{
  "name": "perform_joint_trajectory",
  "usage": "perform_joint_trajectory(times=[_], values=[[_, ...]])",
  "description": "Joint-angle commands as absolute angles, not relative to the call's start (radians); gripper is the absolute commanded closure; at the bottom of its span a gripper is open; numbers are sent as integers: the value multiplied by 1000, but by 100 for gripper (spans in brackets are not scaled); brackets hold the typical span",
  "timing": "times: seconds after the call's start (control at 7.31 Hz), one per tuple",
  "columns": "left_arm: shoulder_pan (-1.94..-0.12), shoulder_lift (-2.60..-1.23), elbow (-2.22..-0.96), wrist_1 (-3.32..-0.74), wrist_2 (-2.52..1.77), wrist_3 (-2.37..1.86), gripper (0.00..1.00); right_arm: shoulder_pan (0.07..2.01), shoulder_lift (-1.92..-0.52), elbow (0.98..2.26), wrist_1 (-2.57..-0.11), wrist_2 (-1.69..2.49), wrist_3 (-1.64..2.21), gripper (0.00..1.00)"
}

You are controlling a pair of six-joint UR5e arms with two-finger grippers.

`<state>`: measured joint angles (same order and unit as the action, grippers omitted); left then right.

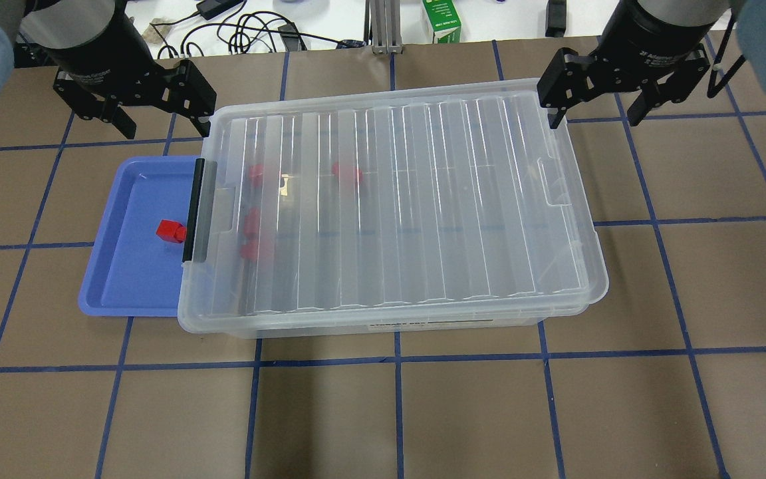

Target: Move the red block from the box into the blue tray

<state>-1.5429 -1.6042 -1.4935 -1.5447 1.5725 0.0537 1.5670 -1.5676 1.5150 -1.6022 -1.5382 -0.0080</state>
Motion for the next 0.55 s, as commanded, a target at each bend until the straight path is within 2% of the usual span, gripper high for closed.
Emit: perform_joint_trajectory(times=[0.0, 0.41], values=[[-1543, -1605, -1494, -1545, 1574, 57, 0, 1574, -1557, 1508, -1603, -1542, -2, 0], [-1543, -1606, -1493, -1540, 1575, 67, 0, 1574, -1557, 1508, -1600, -1543, -2, 0]])
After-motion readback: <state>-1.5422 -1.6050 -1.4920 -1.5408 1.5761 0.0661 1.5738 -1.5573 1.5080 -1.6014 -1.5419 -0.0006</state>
